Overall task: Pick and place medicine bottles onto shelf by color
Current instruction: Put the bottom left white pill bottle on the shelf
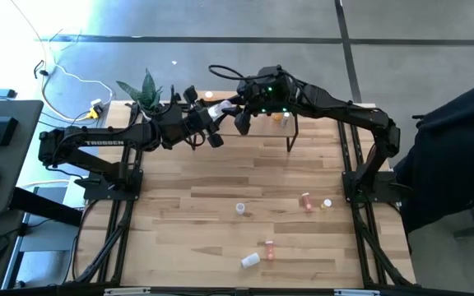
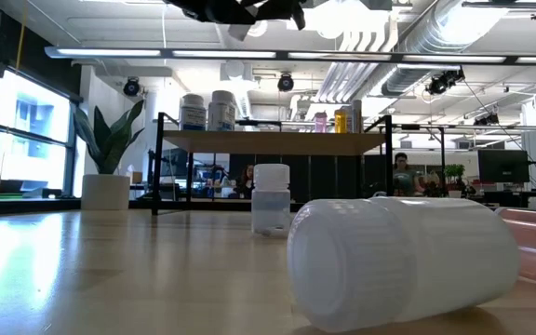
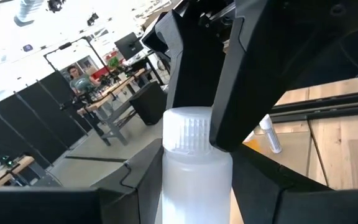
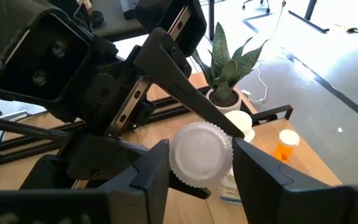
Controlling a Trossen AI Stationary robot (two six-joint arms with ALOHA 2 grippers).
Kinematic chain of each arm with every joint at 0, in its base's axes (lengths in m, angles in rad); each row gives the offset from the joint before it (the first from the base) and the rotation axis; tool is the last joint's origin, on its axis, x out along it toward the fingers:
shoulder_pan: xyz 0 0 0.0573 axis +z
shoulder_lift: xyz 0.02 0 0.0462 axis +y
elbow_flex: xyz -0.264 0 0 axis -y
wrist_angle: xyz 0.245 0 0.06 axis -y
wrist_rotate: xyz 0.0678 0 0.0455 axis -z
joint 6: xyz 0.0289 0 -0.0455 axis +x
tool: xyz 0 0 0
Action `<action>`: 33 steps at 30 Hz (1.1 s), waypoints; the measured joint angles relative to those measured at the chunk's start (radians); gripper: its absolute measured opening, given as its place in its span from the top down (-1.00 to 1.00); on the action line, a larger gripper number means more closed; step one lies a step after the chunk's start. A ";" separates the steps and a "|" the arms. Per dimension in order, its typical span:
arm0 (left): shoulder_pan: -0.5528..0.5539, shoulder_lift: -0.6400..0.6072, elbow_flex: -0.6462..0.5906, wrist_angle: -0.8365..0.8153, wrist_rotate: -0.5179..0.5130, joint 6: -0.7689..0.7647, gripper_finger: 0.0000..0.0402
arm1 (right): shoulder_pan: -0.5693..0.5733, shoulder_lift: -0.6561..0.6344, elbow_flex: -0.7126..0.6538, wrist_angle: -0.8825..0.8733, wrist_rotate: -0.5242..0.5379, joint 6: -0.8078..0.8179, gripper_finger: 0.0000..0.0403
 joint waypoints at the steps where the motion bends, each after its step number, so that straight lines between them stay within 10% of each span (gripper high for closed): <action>1: 0.000 0.000 0.000 0.000 0.000 0.000 0.23 | 0.000 0.000 0.000 0.000 0.000 0.001 0.34; 20: -0.001 0.000 0.000 -0.015 -0.011 -0.032 -0.04 | -0.003 0.000 0.000 -0.005 0.002 0.035 0.40; 33: -0.002 0.000 0.000 -0.034 -0.214 -0.162 -0.22 | -0.112 0.000 0.000 -0.066 0.007 0.023 0.41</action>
